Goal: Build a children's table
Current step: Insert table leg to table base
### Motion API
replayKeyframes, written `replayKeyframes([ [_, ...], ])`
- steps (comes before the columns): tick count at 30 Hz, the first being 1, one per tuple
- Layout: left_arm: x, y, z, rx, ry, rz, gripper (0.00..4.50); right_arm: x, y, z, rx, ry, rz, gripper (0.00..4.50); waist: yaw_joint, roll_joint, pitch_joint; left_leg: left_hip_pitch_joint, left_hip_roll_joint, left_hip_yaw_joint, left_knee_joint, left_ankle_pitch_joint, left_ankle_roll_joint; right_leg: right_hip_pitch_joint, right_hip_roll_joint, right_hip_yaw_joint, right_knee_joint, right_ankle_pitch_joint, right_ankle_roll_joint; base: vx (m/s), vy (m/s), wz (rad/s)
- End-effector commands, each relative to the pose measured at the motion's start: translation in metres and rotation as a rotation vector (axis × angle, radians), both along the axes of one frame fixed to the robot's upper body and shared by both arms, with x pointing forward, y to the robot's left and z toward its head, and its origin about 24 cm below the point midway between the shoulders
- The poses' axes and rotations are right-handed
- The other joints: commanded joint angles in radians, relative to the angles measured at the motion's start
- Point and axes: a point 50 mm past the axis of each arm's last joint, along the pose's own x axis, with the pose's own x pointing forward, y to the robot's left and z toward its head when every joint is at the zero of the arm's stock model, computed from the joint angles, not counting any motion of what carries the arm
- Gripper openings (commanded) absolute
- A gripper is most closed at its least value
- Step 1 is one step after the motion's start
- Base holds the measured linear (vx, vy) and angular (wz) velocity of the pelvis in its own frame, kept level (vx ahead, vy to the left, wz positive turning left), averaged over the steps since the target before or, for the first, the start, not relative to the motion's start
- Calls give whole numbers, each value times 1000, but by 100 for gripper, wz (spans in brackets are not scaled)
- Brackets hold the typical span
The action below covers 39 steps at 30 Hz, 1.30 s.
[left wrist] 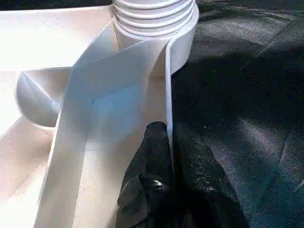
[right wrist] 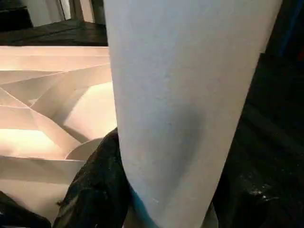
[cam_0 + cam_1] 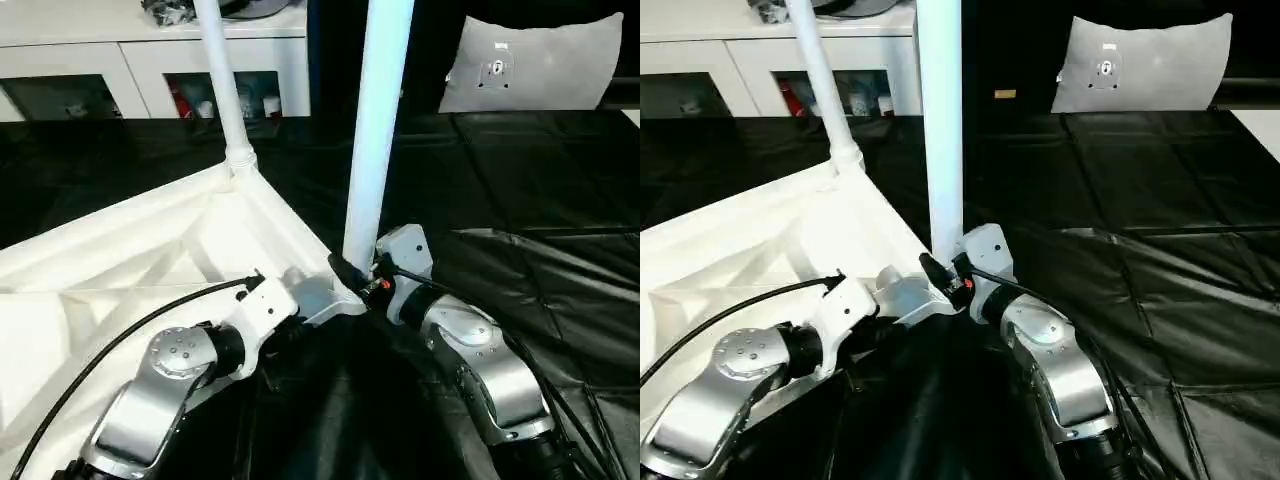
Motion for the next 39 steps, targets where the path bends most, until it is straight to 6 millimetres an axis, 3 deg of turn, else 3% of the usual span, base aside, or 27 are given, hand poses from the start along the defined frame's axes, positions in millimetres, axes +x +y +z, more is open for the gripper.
replayKeyframes([
  [1,3,-12,10,-18,-47,-16,0,-14,5,-50,-59,245,20,191,11,4,-27,-6,70,-34,-74,-271,20,20,-86,58,-91,-310,-176,0,0,0],
  [6,12,-4,7,12,-48,74,0,-10,5,-48,-48,235,7,191,11,-3,-33,-3,69,-34,-73,-288,11,22,-87,58,-93,-330,-174,0,0,0],
  [8,16,-1,6,7,-32,90,0,-8,4,-48,-44,236,1,191,12,0,-33,-2,68,-34,-72,-281,11,21,-87,58,-92,-320,-176,0,0,0],
  [9,17,0,6,5,-28,95,0,-8,3,-48,-43,237,0,226,13,0,-37,-3,69,-34,-71,-275,11,23,-87,58,-91,-304,-180,0,0,0],
  [18,22,5,7,10,-11,76,0,-8,4,-48,-17,231,25,307,22,-2,-53,-4,67,-30,-60,-198,30,33,-85,54,-77,-181,-207,0,0,0],
  [23,25,7,8,8,-17,68,0,-10,3,-49,-17,232,36,352,26,0,-57,-3,66,-28,-57,-197,34,34,-85,52,-76,-190,-209,0,0,0],
  [26,28,10,9,15,-24,52,0,-13,-2,-47,-14,218,39,381,32,1,-61,-2,66,-28,-54,-180,34,35,-84,52,-76,-185,-200,0,0,0],
  [29,31,16,7,33,-22,17,0,-17,-11,-45,-10,209,33,402,35,0,-66,-5,63,-28,-50,-141,43,40,-82,51,-70,-120,-199,0,0,0],
  [32,35,21,7,54,-27,-8,0,-22,-22,-45,-11,205,22,432,37,5,-69,-2,62,-25,-44,-144,47,40,-82,50,-70,-103,-211,0,0,0],
  [33,36,22,7,57,-28,-14,0,-23,-24,-45,-12,205,20,443,39,1,-75,-6,61,-27,-40,-121,50,47,-83,51,-61,-55,-213,0,0,0],
  [34,38,25,7,62,-27,-30,0,-25,-29,-45,-13,204,14,443,36,6,-70,-8,61,-28,-45,-127,54,41,-78,46,-62,-61,-217,0,0,0],
  [36,40,28,8,71,-29,-57,0,-27,-36,-45,-15,203,9,443,37,6,-74,-6,61,-27,-39,-136,53,43,-83,47,-63,-76,-218,0,0,0],
  [37,41,29,8,74,-28,-68,0,-28,-39,-44,-12,201,6,443,38,6,-77,-10,62,-29,-36,-109,55,44,-81,47,-55,-24,-225,0,0,0],
  [39,42,30,8,72,-28,-80,0,-29,-41,-43,-9,197,4,443,37,7,-76,-9,63,-28,-35,-114,59,42,-81,45,-53,-7,-235,0,0,0],
])
